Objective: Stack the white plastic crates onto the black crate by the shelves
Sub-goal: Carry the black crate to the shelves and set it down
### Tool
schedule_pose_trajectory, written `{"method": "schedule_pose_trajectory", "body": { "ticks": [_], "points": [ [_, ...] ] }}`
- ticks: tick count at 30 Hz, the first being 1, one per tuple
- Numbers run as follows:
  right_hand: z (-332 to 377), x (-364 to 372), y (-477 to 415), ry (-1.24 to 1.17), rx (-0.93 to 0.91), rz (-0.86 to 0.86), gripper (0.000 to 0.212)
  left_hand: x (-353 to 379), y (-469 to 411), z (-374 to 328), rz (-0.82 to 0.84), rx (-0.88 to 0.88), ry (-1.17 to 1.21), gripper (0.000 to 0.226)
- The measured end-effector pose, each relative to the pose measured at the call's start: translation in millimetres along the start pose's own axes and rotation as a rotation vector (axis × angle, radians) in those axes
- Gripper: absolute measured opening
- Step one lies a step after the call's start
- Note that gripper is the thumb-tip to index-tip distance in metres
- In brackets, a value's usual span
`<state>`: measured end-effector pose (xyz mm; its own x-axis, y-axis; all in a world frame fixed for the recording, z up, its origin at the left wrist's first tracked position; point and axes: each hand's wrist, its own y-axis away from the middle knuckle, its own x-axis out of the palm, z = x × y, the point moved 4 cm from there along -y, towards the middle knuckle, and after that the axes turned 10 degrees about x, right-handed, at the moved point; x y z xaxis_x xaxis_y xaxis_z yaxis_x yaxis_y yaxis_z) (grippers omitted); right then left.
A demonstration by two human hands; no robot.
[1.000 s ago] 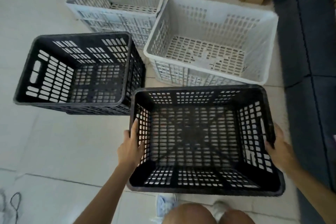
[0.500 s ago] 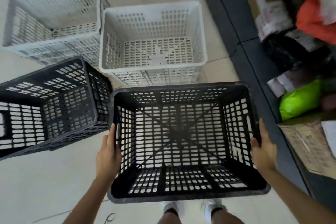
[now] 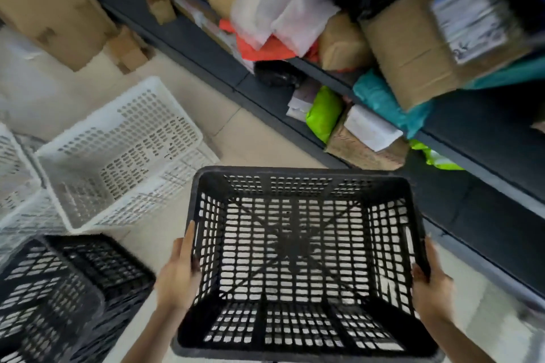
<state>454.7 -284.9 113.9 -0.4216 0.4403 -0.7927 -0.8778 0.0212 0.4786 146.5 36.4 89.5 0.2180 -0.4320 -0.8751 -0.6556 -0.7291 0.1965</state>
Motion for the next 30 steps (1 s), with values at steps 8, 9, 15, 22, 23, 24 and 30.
{"method": "schedule_pose_trajectory", "body": {
  "ticks": [8, 9, 15, 22, 23, 24, 30],
  "points": [
    [-119.6, -54.1, -17.5, -0.137, 0.255, -0.187, 0.077, 73.8, -60.9, -112.0, 0.100, 0.262, 0.072, 0.069],
    [-134.3, -57.6, -22.2, -0.140, 0.287, -0.210, 0.076, 84.9, -67.1, -125.3, 0.108, 0.285, 0.084, 0.068],
    [-201.8, -42.0, -47.5, -0.270, 0.405, -0.310, 0.073, 167.7, -95.7, -170.1, 0.189, 0.470, 0.081, 0.073],
    [-263.1, -6.4, -81.4, -0.325, 0.475, -0.318, 0.095, 237.7, -99.5, -179.8, 0.245, 0.460, 0.075, 0.066],
    [-264.9, -3.3, -84.9, -0.357, 0.480, -0.297, 0.091, 244.3, -99.2, -179.4, 0.262, 0.448, 0.078, 0.066],
    [-265.8, 0.1, -88.1, -0.381, 0.479, -0.279, 0.089, 250.2, -99.2, -178.8, 0.279, 0.436, 0.076, 0.065],
    [-308.8, 33.3, -101.0, -0.305, 0.516, -0.168, 0.087, 262.7, -98.0, -182.6, 0.436, 0.400, 0.008, 0.066]
  ]
}}
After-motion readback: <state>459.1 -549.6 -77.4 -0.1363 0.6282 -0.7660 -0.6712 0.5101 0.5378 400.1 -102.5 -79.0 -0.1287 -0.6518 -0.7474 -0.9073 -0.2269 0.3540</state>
